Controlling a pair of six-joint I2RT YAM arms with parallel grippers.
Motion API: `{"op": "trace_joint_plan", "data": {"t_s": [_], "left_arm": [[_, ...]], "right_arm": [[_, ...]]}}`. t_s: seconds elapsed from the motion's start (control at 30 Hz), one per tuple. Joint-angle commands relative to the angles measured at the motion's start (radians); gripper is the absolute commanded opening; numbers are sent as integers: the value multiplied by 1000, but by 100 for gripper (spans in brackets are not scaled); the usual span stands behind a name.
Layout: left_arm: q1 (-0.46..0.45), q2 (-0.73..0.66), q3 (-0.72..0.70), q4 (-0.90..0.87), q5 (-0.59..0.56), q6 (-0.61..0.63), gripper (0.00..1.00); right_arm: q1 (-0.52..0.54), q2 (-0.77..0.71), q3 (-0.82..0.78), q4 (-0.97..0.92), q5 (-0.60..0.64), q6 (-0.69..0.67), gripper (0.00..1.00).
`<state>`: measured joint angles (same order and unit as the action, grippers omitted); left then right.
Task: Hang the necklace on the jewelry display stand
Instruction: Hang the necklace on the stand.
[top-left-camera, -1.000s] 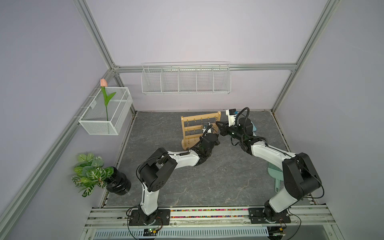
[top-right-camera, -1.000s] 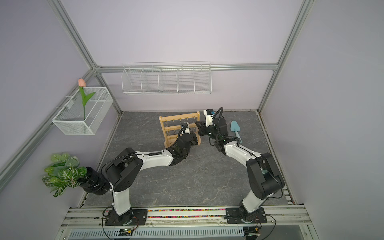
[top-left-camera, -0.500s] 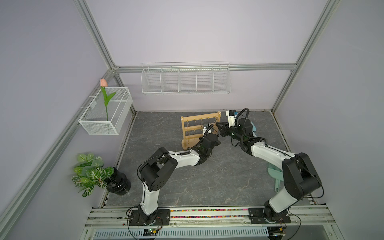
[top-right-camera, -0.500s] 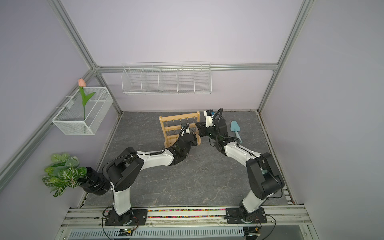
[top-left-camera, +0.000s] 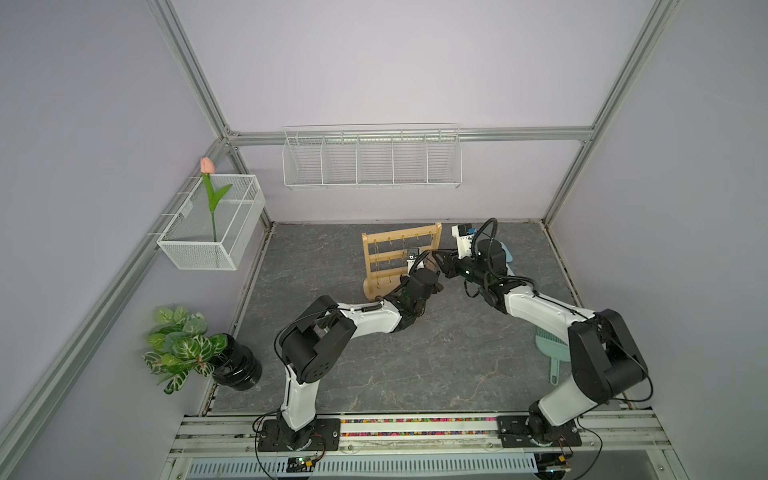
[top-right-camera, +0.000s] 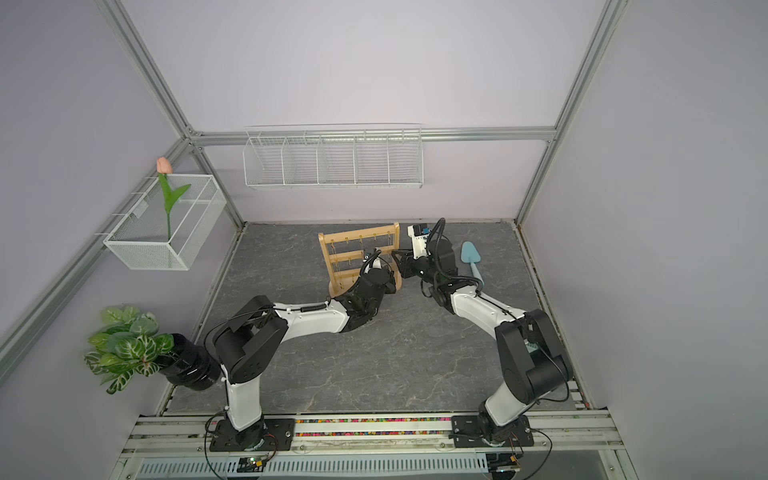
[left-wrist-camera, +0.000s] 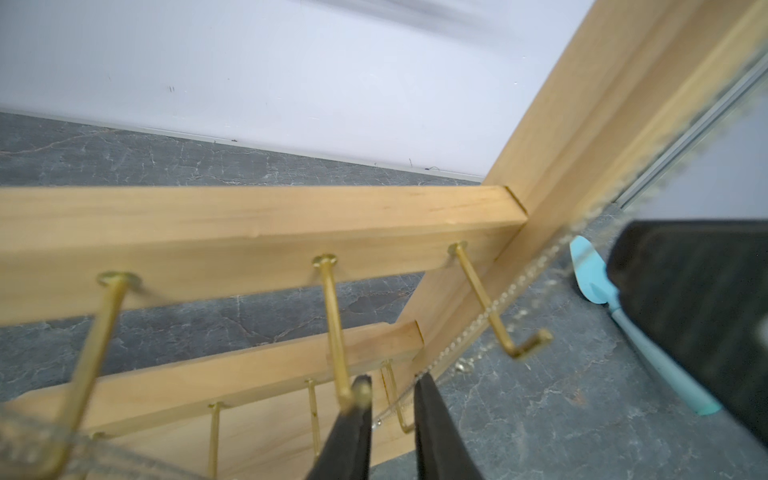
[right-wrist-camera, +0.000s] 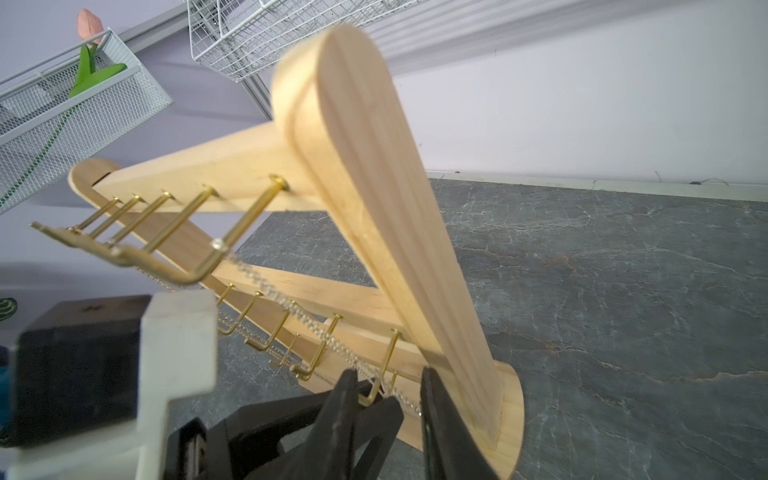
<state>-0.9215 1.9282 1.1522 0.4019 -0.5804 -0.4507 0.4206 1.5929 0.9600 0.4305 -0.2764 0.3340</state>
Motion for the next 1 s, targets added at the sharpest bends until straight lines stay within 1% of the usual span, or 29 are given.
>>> {"op": "trace_joint_plan", "data": {"t_s": [0.0, 0.07, 0.27, 0.43, 0.63, 0.73, 0.9, 0.97], "left_arm": [[-14, -52, 1, -15, -32, 0, 26], [-23, -69, -9, -22, -50, 0, 32], [-36, -120, -42, -56, -61, -47, 38], [-38, -166, -74, -90, -55, -99, 43], [-39, -248, -103, -153, -8, -132, 44], [-42, -307, -105, -230, 37, -141, 44], [-57, -405, -125, -377, 65, -169, 44], [-57, -460, -151, -441, 76, -196, 44]], "right_arm": [[-1, -51, -22, -8, 18, -26, 33], [-1, -66, -26, -21, 22, -31, 37], [-1, -105, -39, -73, 56, -39, 48], [-2, -130, -54, -100, 69, -47, 53], [-2, -173, -70, -135, 83, -51, 56], [-3, -203, -75, -181, 91, -61, 59], [-3, -264, -75, -281, 117, -67, 65], [-3, -288, -105, -334, 131, -69, 67]]}}
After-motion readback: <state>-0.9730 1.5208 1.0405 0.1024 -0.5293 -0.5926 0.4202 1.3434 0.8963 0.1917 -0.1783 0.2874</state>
